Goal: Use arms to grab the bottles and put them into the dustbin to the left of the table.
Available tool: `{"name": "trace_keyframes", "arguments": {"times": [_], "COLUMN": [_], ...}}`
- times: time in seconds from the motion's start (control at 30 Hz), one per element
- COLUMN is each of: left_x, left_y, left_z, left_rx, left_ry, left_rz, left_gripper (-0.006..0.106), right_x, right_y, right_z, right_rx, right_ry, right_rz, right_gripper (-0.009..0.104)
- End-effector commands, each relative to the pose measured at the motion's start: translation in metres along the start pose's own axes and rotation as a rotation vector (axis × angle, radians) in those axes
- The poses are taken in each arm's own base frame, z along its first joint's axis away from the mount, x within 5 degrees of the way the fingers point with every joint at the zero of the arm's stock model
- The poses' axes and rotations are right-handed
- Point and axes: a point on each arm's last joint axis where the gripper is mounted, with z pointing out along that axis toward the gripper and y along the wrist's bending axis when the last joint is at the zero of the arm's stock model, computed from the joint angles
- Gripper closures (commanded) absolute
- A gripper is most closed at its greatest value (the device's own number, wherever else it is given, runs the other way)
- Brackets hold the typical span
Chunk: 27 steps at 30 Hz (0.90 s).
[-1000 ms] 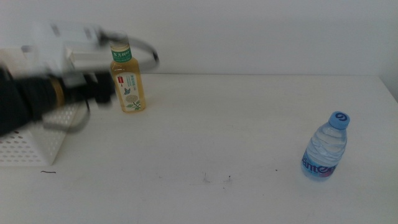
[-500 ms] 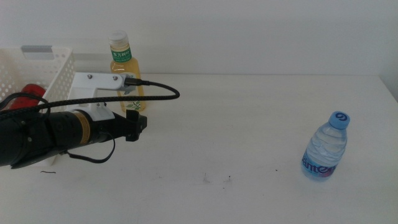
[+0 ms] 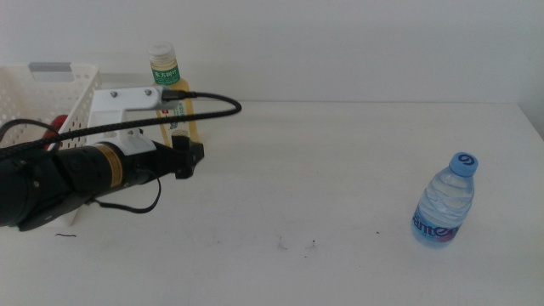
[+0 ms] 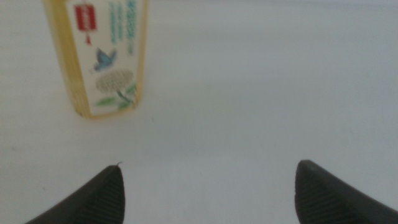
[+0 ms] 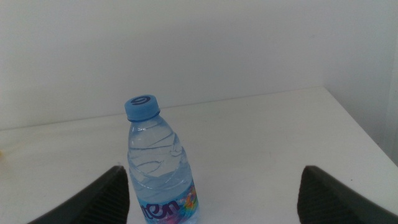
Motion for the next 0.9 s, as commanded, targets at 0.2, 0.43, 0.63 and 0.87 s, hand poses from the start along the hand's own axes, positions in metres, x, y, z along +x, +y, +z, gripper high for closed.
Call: {"name": "trace_keyframes", "arguments": {"times": [0.2, 0.43, 0.63, 0.87], "left_x": [0.012, 0.025, 0.025, 0.028], "left_y": [-0.002, -0.014, -0.013, -0.011], "left_z": [-0.009, -0.014, -0.014, -0.012], "left_rx": [-0.184, -0.267, -0.280, -0.293], "left_ry": [-0.286, -0.351, -0.346, -0.330], "left_rz": [0.050, 0.136, 0.164, 0.118], "left_gripper": [0.007, 0.007, 0.007, 0.007], "right_x": [0.001, 0.001, 0.001, 0.001], "right_y": [-0.001, -0.001, -0.001, -0.001], "right_z": [0.000, 0.000, 0.000, 0.000], "right_rx": [0.011, 0.011, 0.011, 0.011], "right_ry": [-0.006, -0.006, -0.006, -0.006], "right_rz": [-0.013, -0.013, -0.013, -0.013], "right_gripper": [0.005, 0.005, 0.005, 0.005]}}
